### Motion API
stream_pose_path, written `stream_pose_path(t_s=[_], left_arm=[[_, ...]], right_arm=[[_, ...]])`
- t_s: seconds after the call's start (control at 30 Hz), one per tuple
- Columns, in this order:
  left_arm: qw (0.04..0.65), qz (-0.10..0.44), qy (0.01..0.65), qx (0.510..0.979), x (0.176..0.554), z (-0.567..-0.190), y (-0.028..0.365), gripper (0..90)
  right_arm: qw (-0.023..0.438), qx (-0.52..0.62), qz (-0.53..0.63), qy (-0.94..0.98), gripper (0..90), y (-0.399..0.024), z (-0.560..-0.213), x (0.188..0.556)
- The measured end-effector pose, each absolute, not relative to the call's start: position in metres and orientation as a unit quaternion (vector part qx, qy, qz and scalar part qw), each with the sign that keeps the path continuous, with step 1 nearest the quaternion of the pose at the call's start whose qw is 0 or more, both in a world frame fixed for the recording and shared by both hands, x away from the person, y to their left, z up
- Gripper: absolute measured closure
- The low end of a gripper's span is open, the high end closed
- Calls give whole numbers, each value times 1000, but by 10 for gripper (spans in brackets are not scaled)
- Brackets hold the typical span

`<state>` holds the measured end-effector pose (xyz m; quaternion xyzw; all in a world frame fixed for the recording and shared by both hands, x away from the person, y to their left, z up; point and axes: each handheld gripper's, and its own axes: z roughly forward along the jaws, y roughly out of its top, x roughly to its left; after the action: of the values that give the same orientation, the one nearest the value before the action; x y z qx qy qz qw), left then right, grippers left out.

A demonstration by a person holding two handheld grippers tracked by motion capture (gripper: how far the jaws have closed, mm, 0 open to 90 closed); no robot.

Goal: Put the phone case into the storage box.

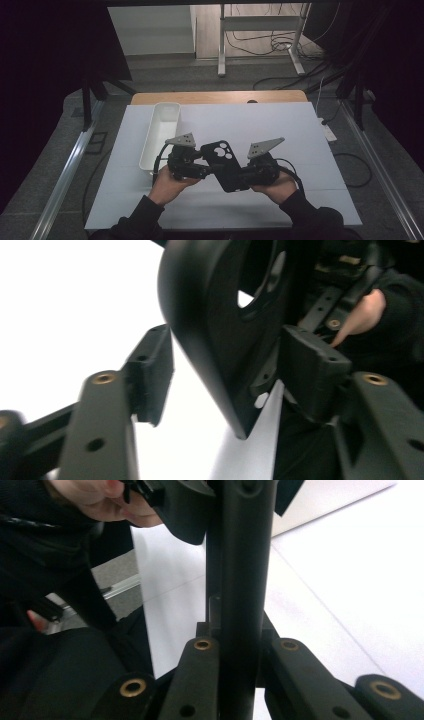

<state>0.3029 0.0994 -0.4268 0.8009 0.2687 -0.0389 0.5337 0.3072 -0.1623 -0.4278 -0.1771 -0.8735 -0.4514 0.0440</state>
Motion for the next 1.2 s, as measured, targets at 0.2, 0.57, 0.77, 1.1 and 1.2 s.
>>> stream_pose_path(t_s=[0.2,0.57,0.77,1.1,1.2], left_arm=[[530,-14,287,798,303,-425,101,204],[516,32,332,789,303,-421,108,9],[510,42,352,784,303,-420,112,1],[497,54,362,787,301,-420,110,106],[500,53,363,784,301,-420,110,192]], right_arm=[[22,-189,-456,-869,864,-165,-426,307],[-25,-216,-461,-860,864,-169,-423,305],[-40,-228,-465,-855,864,-169,-422,304],[-54,-235,-469,-850,864,-168,-423,302],[-56,-235,-468,-850,864,-167,-423,301]])
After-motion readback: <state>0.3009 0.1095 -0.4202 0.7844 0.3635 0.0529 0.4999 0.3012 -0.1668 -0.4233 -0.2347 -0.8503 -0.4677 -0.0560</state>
